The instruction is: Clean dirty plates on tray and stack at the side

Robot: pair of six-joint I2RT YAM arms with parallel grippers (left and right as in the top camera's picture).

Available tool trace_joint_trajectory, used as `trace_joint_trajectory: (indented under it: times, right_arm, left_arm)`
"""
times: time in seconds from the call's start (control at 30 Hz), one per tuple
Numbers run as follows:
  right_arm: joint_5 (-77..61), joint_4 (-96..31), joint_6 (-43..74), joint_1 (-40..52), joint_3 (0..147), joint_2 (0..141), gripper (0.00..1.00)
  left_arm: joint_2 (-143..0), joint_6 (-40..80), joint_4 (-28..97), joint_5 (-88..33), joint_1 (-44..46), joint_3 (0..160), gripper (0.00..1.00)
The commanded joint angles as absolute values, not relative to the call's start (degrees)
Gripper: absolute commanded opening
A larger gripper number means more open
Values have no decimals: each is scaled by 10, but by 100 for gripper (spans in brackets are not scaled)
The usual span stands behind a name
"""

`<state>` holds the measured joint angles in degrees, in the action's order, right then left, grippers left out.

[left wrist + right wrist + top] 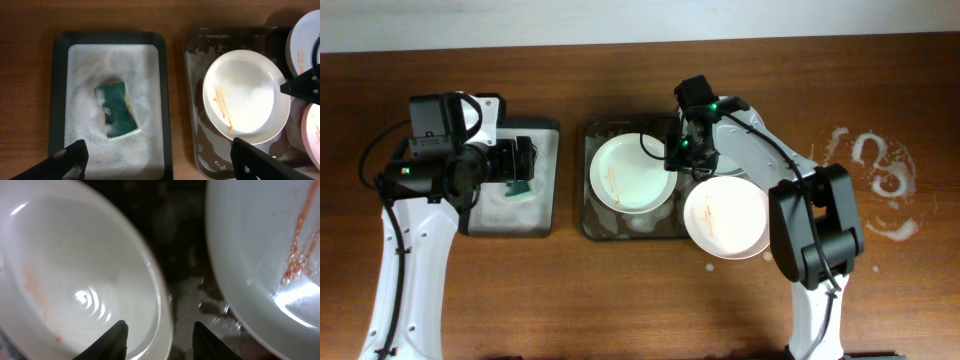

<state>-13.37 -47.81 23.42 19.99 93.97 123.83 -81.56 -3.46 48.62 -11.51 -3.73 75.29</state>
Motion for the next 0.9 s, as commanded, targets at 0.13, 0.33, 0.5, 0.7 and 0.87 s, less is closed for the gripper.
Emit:
trace_joint_trajectory:
  times: [0.13,0.33,0.5,0.7,0.87]
  right_arm:
    - [-109,-444,260,222,947,1254,41]
    - [-85,-435,294,239,947,1261,32]
    - [-84,-442,326,240,943,1268,26]
    - [-83,-456,353,240,939,1269,9]
    - [-83,-456,357,240,938,1269,4]
  left_arm:
    - [-868,-40,485,-81,-39,761,89]
    - [-908,-40,480,-74,-39,761,89]
    - [-911,-40,460,-70,-39,761,89]
    - [-911,-39,451,-37,-39,761,89]
    - [-916,-24,449,-36,-39,760,89]
